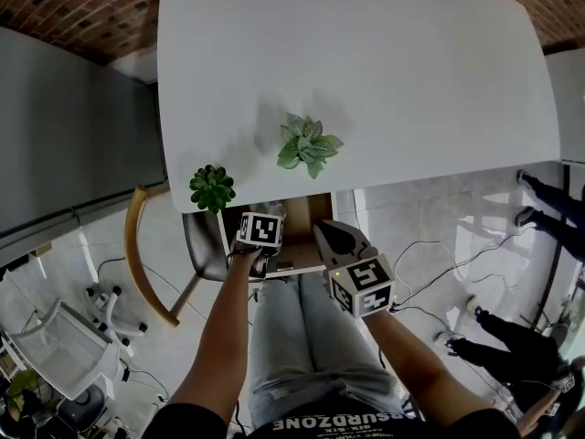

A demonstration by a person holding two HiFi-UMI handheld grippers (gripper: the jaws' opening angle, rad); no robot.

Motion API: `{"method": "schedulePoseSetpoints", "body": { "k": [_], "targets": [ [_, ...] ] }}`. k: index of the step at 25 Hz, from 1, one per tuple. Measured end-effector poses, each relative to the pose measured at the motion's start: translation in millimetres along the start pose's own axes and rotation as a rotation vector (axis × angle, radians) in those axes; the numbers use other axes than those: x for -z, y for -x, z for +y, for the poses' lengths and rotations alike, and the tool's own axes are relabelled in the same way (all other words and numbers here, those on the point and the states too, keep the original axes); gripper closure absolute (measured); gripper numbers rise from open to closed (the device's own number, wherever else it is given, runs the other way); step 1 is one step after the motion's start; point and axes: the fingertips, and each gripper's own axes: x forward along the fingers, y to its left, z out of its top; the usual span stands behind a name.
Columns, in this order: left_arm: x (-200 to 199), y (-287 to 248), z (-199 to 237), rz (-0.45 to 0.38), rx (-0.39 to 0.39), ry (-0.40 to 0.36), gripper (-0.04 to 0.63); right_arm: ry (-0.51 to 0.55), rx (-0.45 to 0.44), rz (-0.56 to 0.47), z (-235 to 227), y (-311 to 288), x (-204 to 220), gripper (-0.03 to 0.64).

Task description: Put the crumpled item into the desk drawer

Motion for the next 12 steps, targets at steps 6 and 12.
{"method": "schedulePoseSetpoints", "body": {
  "k": [6,12],
  "targets": [
    [-0.5,4.9,3.2,-0.02,0.036,0.064,0.577,-0.005,0.004,-0.004,0.1,3.5,0.6,0.618],
    [-3.0,9.5,-5.7,-0.036,0.095,0.072,0.486,0.0,0.005,-0.01,0.8,6.1,-2.2,0.618]
  ]
}}
